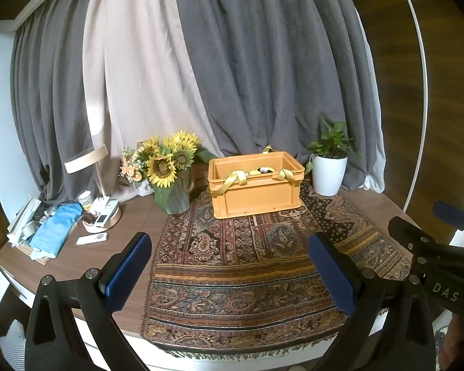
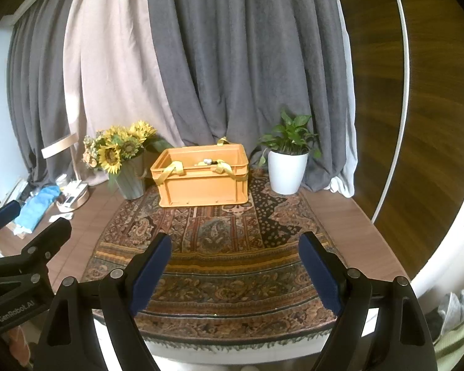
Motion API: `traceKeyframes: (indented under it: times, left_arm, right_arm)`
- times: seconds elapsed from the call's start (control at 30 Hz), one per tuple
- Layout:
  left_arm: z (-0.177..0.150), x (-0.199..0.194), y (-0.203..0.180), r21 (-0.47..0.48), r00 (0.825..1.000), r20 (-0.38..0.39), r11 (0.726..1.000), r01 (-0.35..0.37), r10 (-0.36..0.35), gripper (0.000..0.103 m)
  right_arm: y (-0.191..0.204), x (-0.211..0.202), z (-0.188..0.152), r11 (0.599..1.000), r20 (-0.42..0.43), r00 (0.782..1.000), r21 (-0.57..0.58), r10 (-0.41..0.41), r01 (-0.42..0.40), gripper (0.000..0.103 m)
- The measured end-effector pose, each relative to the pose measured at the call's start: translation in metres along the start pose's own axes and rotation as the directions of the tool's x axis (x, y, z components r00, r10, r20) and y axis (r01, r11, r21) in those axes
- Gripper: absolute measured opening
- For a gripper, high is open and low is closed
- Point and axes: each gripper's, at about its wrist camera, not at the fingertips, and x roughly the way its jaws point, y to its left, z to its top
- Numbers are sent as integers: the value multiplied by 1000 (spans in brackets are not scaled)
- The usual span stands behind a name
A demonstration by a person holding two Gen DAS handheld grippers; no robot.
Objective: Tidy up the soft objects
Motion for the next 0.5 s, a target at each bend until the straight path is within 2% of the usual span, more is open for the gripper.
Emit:
traceKeyframes:
  times: [0.5]
  left_arm:
    - [1,-6,-2,-1,1000,-1,1000,-3,3,103]
  right_arm:
    - [-2,-4,0,1000,1,1000,2,1,-1,85]
